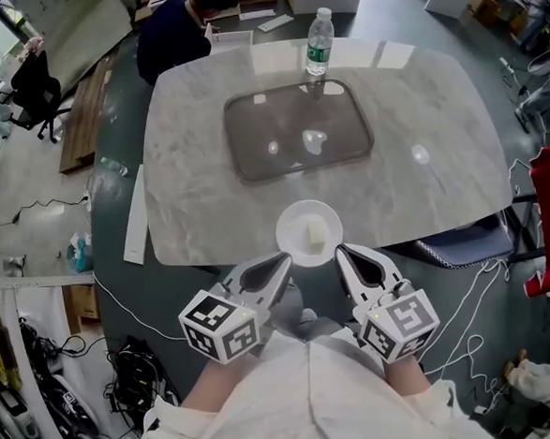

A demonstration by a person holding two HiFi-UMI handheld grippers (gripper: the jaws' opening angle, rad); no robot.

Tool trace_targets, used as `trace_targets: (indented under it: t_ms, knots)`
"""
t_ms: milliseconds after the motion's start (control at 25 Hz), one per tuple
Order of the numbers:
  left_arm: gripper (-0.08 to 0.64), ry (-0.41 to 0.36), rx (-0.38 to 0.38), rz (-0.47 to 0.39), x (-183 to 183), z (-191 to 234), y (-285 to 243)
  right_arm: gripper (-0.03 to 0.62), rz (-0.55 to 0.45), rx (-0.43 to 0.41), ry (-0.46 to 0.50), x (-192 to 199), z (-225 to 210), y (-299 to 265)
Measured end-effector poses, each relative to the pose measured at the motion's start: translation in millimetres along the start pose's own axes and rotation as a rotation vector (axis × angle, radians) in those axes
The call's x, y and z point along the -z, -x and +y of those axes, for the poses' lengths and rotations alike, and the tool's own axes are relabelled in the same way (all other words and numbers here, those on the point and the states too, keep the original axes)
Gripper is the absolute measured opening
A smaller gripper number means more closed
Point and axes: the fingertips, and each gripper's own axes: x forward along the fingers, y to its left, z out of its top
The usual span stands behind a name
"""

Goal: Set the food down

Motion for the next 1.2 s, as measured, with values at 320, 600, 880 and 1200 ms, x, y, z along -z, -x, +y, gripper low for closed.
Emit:
trace_targets:
  t_ms: [320, 600, 880, 1200]
  knots:
    - [0.021, 0.017, 0.05, 0.049, 4, 14, -7, 0.003, 0.011, 0.012, -0.01, 0, 10, -16]
    - [0.021, 0.029, 0.067, 0.072, 9, 13, -7, 0.003, 0.022, 0.015, -0.011, -2, 10, -18]
    - [0.021, 0.041, 0.052, 0.096, 4, 17, -15, 0.003, 0.069, -0.014, -0.055, 2, 0, -21]
    - [0.021, 0.073, 0.018, 0.119, 11, 21, -21, 0.003, 0.108, -0.052, -0.096, 11, -5, -27]
